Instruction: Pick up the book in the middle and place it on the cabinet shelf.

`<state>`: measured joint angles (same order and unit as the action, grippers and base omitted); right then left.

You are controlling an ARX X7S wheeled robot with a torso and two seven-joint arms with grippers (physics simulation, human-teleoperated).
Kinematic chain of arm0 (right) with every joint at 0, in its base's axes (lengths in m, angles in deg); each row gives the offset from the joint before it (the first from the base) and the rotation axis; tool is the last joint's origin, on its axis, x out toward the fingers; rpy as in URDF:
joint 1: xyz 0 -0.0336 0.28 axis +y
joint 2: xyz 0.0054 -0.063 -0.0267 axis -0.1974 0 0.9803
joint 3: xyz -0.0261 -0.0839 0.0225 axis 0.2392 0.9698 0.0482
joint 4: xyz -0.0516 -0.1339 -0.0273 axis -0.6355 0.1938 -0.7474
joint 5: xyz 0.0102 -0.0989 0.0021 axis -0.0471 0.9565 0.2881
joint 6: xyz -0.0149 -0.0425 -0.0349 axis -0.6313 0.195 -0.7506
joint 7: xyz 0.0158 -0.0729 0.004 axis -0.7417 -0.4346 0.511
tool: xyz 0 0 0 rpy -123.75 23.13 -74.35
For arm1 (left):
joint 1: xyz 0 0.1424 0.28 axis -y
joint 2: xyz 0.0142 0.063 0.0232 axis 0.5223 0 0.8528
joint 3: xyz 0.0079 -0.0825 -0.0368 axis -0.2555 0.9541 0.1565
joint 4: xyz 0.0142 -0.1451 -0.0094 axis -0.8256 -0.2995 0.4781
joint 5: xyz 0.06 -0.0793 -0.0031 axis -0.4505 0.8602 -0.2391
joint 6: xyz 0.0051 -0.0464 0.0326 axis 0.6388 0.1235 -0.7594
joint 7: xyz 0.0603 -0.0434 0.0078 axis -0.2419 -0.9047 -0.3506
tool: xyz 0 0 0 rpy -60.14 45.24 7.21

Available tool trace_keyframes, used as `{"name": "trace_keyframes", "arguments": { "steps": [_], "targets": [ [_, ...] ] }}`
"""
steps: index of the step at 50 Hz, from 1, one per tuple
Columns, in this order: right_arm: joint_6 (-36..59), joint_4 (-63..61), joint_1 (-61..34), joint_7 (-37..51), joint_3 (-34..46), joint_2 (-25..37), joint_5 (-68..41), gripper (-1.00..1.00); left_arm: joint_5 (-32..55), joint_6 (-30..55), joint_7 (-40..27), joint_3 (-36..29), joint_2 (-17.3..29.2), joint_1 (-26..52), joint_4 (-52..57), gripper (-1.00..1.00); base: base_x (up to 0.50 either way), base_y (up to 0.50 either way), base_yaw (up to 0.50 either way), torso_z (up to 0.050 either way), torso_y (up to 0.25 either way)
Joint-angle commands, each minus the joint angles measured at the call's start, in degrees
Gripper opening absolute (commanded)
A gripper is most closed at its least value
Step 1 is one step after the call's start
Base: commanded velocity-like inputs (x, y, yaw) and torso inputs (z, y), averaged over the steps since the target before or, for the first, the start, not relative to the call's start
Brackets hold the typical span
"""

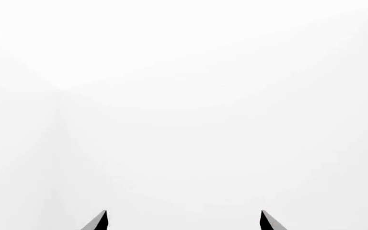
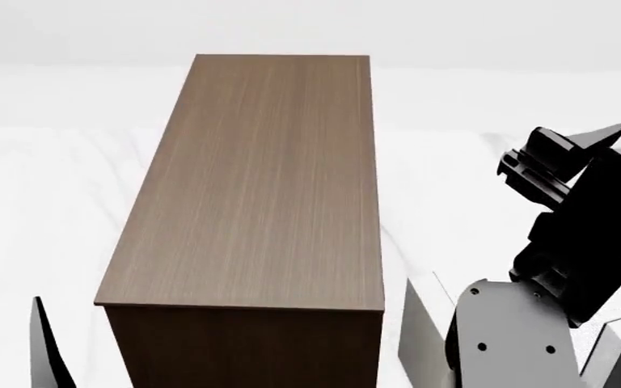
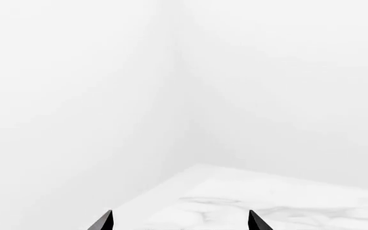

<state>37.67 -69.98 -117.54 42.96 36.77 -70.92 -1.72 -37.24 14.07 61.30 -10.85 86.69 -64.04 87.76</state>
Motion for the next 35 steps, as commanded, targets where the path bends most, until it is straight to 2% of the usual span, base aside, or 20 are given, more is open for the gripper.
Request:
{"name": "trace_keyframes", "arguments": {
  "steps": [1, 22, 35],
  "targets": [
    [-1.8, 5.0, -2.4, -1.0, -0.5, -0.2, -0.7, 1.0, -0.1, 0.1, 0.7, 1.2, -0.6, -0.1, 0.1, 1.0, 0.0, 0.0, 0.0, 0.0, 0.0],
    [2.7, 11.8, -3.9, 2.2, -6.4, -1.5, -8.1, 1.0, 0.2, 0.8, 0.6, 0.3, 0.0, 0.1, -0.2, 1.0, 0.0, 0.0, 0.0, 0.0, 0.0],
    [3.2, 13.5, -3.5, 3.3, -6.2, -1.3, -9.7, 1.0, 0.4, 1.3, 0.6, -0.4, 0.3, 0.2, -0.4, 1.0, 0.0, 0.0, 0.0, 0.0, 0.0]
  ]
}}
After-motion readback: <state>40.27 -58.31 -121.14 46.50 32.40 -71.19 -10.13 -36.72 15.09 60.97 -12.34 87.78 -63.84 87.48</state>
